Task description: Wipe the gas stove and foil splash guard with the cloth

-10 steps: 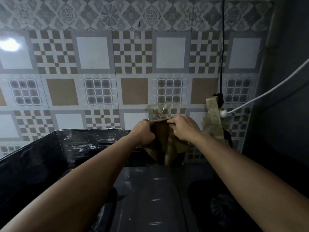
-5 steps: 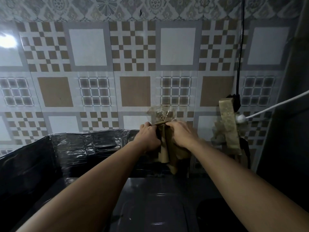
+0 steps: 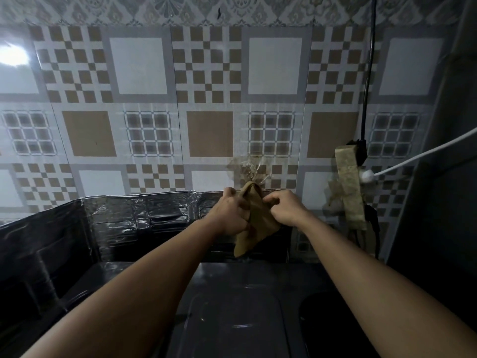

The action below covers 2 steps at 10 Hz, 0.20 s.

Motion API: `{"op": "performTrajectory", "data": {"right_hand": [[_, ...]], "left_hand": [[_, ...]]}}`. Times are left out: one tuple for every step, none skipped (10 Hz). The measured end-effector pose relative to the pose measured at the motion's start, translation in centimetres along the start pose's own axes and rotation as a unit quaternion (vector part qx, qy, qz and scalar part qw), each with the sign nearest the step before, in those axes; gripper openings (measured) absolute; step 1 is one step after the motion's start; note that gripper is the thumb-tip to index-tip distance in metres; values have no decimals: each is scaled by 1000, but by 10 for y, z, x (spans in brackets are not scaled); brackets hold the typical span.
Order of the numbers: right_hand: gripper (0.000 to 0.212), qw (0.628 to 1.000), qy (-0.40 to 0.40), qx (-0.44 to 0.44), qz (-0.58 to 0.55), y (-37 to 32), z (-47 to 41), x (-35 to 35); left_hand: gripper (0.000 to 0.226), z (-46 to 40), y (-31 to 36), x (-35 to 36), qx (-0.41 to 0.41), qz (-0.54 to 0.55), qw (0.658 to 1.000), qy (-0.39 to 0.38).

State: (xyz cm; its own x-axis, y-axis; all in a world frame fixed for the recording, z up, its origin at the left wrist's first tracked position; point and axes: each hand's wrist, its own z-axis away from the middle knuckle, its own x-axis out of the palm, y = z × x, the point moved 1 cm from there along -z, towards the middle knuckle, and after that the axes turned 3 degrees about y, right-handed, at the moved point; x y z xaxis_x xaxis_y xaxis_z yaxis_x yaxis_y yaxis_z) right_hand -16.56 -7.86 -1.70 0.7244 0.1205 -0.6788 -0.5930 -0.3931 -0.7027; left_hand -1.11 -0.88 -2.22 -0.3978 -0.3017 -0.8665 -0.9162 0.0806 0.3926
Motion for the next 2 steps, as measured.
{"op": "performTrajectory", "data": {"right_hand": [[42,1000,-12,-7,17,-2,14,-6],[39,1000,-5,-6,27,-10,28,-14]], "left_hand": [[34,13,0,-11,-44,29,998,17],[42,28,1,-23,-88,37,995,4]]}}
